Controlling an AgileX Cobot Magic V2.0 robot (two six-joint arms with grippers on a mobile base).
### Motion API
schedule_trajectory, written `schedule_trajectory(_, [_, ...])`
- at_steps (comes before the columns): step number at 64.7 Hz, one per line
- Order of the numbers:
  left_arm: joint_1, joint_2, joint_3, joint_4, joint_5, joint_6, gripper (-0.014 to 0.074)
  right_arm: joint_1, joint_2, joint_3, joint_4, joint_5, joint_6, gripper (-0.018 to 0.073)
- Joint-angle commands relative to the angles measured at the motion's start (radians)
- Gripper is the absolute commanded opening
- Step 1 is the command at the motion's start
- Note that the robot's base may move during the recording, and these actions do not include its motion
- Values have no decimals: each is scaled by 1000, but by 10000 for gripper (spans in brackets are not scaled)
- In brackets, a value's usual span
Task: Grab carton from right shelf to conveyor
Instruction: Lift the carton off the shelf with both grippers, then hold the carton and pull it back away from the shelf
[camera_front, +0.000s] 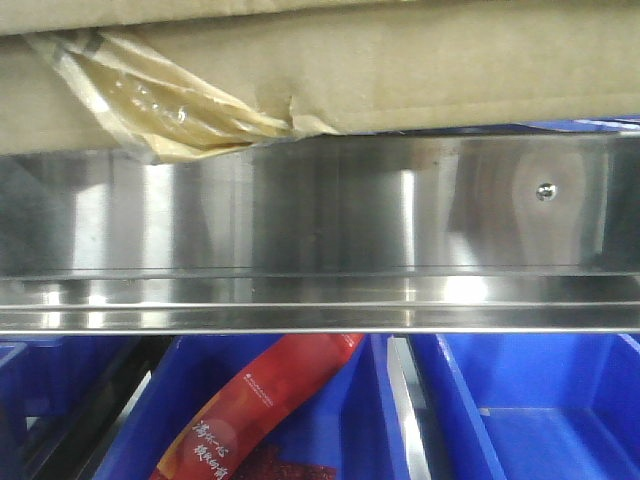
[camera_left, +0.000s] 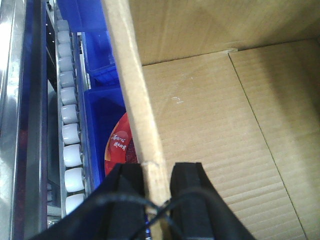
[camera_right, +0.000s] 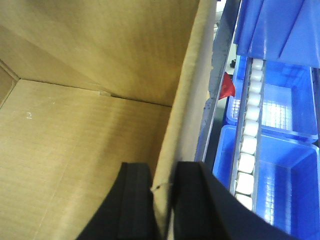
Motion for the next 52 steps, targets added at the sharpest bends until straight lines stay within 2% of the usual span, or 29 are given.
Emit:
schedule_trajectory(1, [-8, -15, -2, -7, -9, 12, -18, -3, -19, -6, -5, -67, -17, -70])
schedule_trajectory(52, [-8, -15, -2, -7, -9, 12, -18, -3, -19, -6, -5, -67, -17, -70])
